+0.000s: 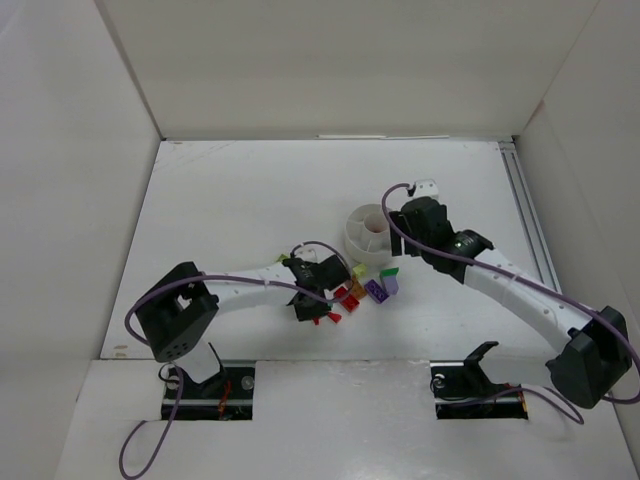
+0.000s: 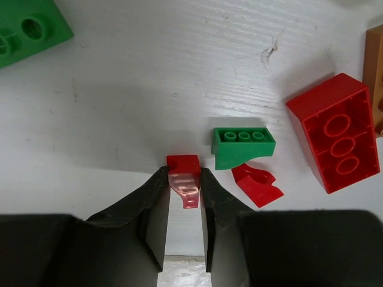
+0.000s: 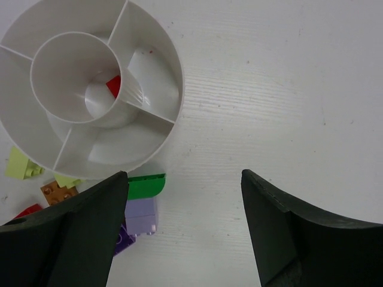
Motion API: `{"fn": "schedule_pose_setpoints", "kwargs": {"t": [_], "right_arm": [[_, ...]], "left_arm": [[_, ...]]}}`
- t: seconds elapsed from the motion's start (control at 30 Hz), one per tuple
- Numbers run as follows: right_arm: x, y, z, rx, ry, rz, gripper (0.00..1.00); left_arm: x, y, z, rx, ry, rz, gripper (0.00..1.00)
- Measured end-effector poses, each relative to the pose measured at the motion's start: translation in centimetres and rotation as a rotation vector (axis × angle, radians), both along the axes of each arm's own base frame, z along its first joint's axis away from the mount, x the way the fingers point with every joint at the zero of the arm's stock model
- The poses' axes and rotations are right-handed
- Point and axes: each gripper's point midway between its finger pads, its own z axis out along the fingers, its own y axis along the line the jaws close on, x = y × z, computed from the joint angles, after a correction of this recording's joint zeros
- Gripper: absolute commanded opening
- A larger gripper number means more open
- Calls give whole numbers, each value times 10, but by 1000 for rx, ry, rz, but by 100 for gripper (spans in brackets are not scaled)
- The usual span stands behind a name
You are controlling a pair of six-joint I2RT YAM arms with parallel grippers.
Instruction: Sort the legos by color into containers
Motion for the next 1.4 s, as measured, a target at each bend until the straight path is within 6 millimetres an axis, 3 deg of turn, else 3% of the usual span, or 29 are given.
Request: {"fn": "schedule_pose_setpoints", "kwargs": {"t": [0.17,0.27,0.37,0.5,0.6,0.73,0.83,0.97,1.13,1.4], "right_arm": [[-4,-8,13,22,-39,-16,81],[-4,-18,26,47,-77,-53,81],[-3,-36,34,61,-107,-112,81],[-3,-67,44,71,-137,-224,81],[-5,-84,53,90,-168,-280,81],[-8,-101,62,103,-194,-332,81],[-9,-108,63,105,-196,-355,81],[-9,-113,60,98,-188,-373,81],[-8,-116,59,94,-183,-382,81],[-6,-116,55,87,-171,-384,81]], "left_arm": [[6,8,11,55,-35,0,0],[25,0,39,42,-130,-19,0],[55,-20,80,-14,-274,-64,0],[108,-55,148,-120,-492,-131,0],[148,-69,193,-172,-626,-167,0],[196,-85,227,-194,-738,-224,3],[219,-102,225,-168,-758,-297,2],[230,-130,204,-152,-727,-421,2],[225,-143,176,-132,-660,-519,2],[215,-153,170,-176,-623,-593,3]]}}
